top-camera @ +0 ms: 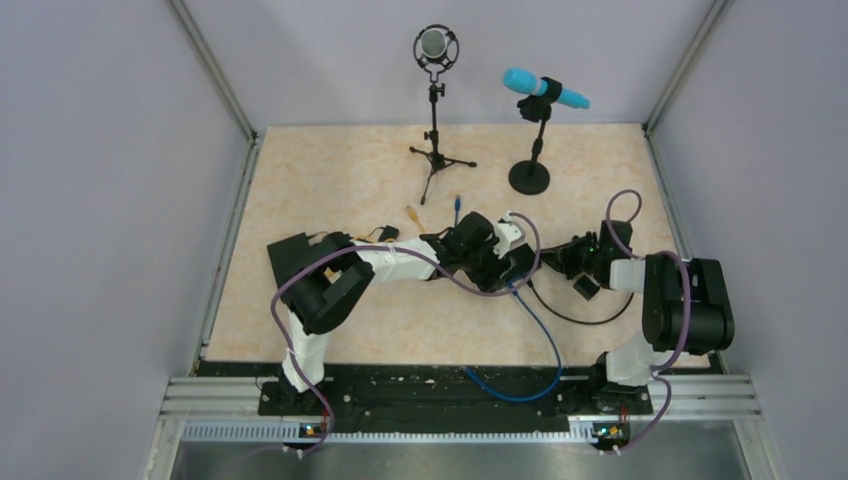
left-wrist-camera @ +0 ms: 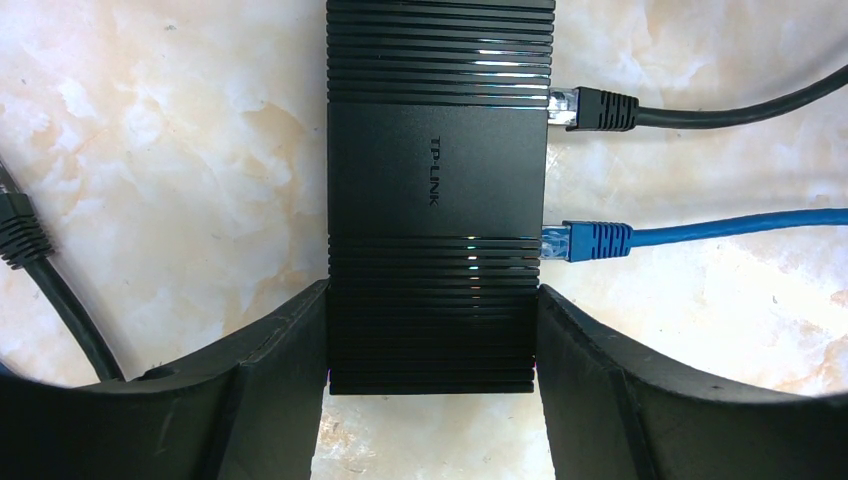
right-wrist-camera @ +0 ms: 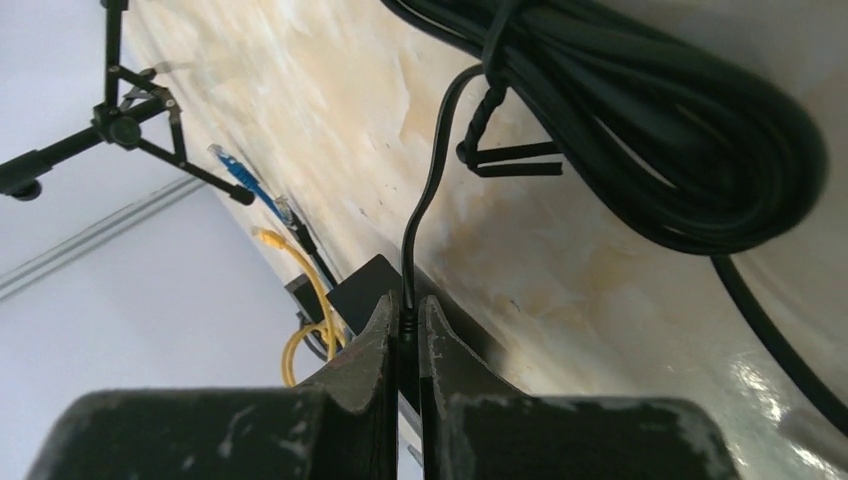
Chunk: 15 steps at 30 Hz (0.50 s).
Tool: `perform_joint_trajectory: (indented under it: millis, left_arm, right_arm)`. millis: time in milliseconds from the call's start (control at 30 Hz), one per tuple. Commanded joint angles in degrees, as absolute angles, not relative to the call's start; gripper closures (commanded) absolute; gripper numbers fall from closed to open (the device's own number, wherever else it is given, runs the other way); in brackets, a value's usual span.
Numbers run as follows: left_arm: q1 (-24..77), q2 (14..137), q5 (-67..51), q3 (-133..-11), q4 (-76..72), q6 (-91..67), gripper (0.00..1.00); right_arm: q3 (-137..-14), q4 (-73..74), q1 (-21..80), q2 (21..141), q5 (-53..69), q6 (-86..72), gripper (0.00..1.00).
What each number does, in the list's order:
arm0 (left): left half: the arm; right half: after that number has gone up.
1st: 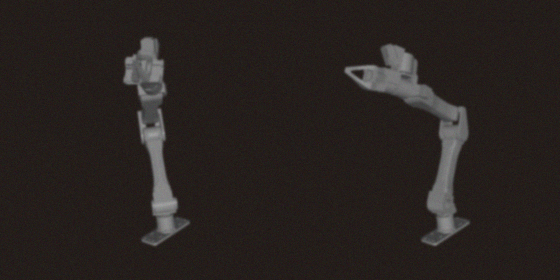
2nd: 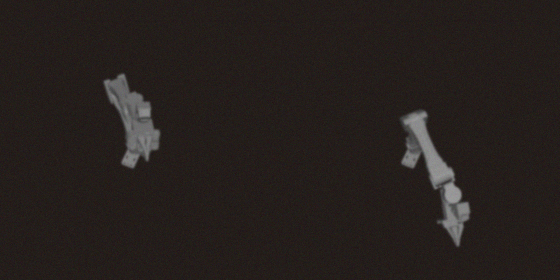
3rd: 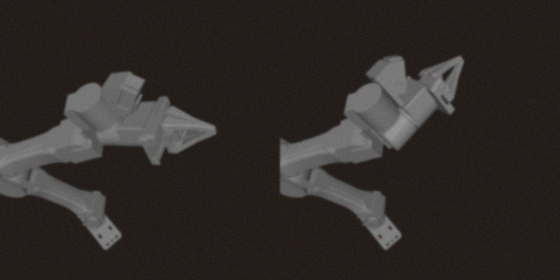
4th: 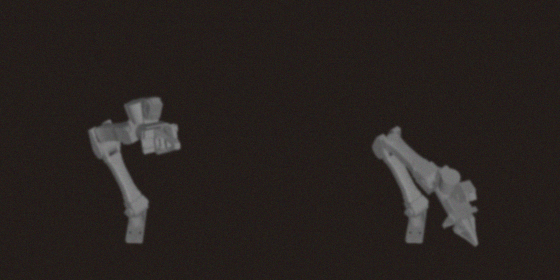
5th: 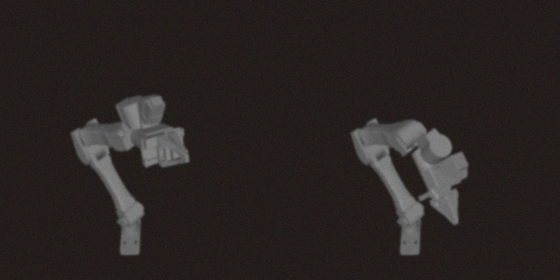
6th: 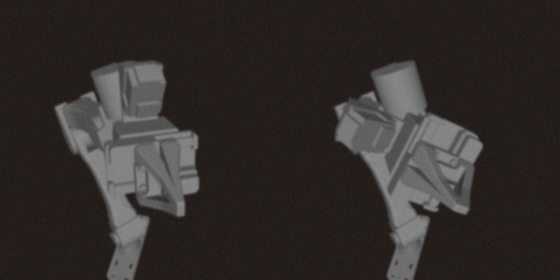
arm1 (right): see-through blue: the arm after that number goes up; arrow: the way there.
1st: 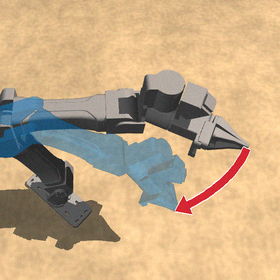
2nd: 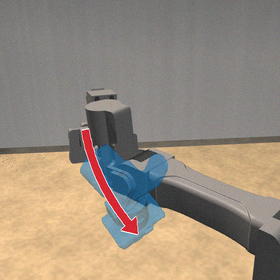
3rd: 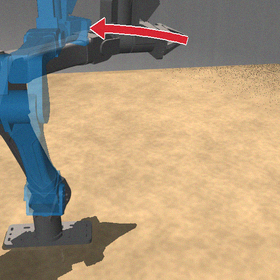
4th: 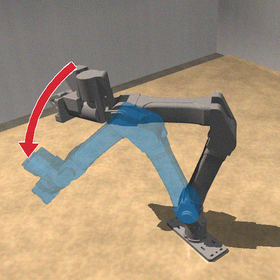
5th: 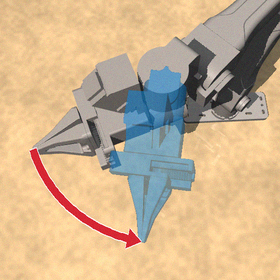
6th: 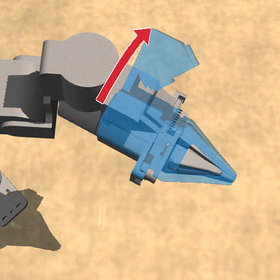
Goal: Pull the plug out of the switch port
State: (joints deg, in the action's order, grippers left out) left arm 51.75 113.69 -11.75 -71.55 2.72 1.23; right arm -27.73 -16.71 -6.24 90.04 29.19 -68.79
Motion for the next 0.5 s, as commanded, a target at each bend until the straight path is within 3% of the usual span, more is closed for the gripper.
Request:
perform_joint_trajectory:
  millis: [0,333,467]
  left_arm:
    - [51.33,115.49,-10.90,-68.29,15.20,0.51,0.57]
    - [51.33,115.50,-10.78,-68.04,14.95,0.26,0.57]
    - [51.33,115.06,-10.73,-68.30,14.62,0.15,0.46]
  right_arm:
    - [-32.48,-11.54,-8.68,85.87,18.59,-66.15,1.00]
    - [-31.06,-19.31,-9.05,88.45,24.51,-69.07,1.00]
    - [-33.83,-18.91,-9.14,87.13,26.03,-64.78,1.00]
